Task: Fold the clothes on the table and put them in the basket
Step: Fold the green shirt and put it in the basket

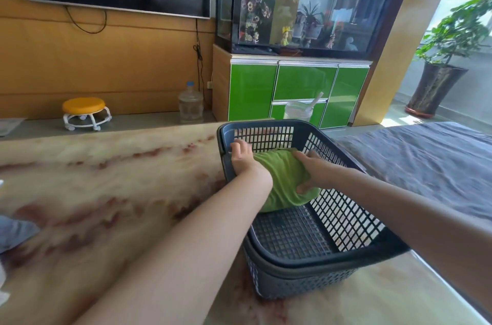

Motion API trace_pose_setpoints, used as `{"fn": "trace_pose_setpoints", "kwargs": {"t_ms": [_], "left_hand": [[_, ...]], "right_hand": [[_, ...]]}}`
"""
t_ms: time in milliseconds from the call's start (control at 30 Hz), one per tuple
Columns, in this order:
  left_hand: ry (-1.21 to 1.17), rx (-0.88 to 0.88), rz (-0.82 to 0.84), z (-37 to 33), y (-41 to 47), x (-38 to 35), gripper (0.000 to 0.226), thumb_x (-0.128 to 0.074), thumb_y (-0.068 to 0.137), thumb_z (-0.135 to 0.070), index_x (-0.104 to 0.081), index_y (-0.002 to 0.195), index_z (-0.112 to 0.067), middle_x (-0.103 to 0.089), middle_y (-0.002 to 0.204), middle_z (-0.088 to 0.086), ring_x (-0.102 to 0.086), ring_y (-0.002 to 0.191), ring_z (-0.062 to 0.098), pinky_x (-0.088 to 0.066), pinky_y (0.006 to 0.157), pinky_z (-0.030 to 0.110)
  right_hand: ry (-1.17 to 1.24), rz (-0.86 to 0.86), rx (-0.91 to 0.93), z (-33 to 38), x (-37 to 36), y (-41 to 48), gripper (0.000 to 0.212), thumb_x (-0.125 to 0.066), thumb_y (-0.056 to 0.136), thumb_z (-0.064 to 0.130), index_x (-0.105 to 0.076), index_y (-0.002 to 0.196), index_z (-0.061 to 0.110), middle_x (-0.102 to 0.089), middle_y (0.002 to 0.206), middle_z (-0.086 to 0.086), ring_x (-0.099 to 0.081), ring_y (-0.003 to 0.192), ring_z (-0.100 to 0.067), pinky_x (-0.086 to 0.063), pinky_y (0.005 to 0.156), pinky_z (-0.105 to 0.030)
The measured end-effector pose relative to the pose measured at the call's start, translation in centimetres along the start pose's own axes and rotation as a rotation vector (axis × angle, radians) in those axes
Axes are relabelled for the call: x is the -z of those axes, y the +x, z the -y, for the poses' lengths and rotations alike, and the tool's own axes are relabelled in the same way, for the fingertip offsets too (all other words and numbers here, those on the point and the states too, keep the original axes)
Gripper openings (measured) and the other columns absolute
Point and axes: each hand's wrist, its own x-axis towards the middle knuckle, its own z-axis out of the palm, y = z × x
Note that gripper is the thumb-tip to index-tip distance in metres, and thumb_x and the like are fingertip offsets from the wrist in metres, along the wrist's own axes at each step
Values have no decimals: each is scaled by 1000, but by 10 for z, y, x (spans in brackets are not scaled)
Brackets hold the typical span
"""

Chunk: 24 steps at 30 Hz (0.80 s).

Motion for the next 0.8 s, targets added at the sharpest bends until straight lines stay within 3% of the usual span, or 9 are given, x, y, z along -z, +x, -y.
{"fn": "trace_pose_setpoints", "kwargs": {"t_ms": [100, 200, 300, 400, 467, 567, 633, 700, 800], "left_hand": [[176, -107, 165, 3, -8, 8, 64, -33, 97, -52, -21, 149, -16, -22, 155, 10, -12, 144, 29, -6, 115, 43], [225, -168, 154, 8, -14, 13, 76, -39, 92, -63, -26, 148, -13, -28, 153, 9, -25, 141, 29, -18, 114, 38], [230, -181, 153, 9, -15, 12, 81, -42, 89, -65, -25, 147, -11, -31, 151, 9, -35, 136, 29, -30, 109, 36], [194, -211, 190, 10, -17, 15, 90, -48, 89, -60, -4, 151, -10, -19, 156, 10, -29, 139, 29, -29, 109, 37], [110, -179, 222, 9, -14, 15, 95, -53, 90, -52, 7, 151, -9, -12, 158, 11, -23, 142, 30, -24, 112, 37], [-51, -114, 222, 7, -4, 9, 87, -55, 94, -32, 6, 150, -6, -9, 158, 12, -16, 144, 29, -19, 114, 37], [-119, -104, 210, 8, -1, 5, 94, -62, 89, -33, 5, 150, -4, -8, 156, 14, -15, 144, 28, -21, 113, 37], [-152, -110, 205, 7, 2, 4, 93, -62, 89, -33, 4, 149, -5, -8, 155, 14, -16, 143, 27, -26, 111, 36], [-186, -82, 177, -4, 10, 0, 74, -51, 95, -20, -3, 149, -8, -11, 153, 14, -23, 139, 27, -35, 102, 34]], "right_hand": [[-290, -100, 77, -1, 5, -4, 123, -82, 64, 46, 0, 153, 26, -9, 151, -10, -9, 141, -31, -8, 119, -49], [-380, -37, 176, -3, 6, -11, 136, -84, 60, 45, 16, 150, 26, -25, 151, -8, -22, 141, -28, -15, 119, -47], [-461, -51, 145, -1, 6, -11, 133, -83, 60, 44, 11, 151, 24, -35, 151, -3, -36, 137, -26, -21, 117, -43], [-577, -81, 160, -1, 4, -7, 129, -75, 61, 57, 10, 151, 22, -47, 144, 3, -31, 141, -19, 8, 118, -39], [-629, -92, 169, -3, 3, -6, 127, -72, 62, 61, 10, 151, 21, -48, 144, 3, -25, 143, -18, 16, 116, -41], [-652, -92, 150, 0, 3, -10, 126, -73, 63, 59, 8, 152, 23, -24, 156, -6, -6, 147, -22, 20, 109, -39], [-658, -90, 138, 2, 4, -11, 128, -75, 62, 59, 9, 152, 23, -12, 159, -8, 6, 147, -23, 18, 110, -37], [-647, -76, 128, 0, 4, -9, 130, -75, 61, 61, 10, 151, 22, -20, 158, -7, 2, 148, -22, 12, 115, -39], [-655, -55, 97, 0, 3, -6, 130, -75, 62, 60, 12, 150, 22, -25, 156, -9, -13, 147, -21, 8, 117, -40]]}}
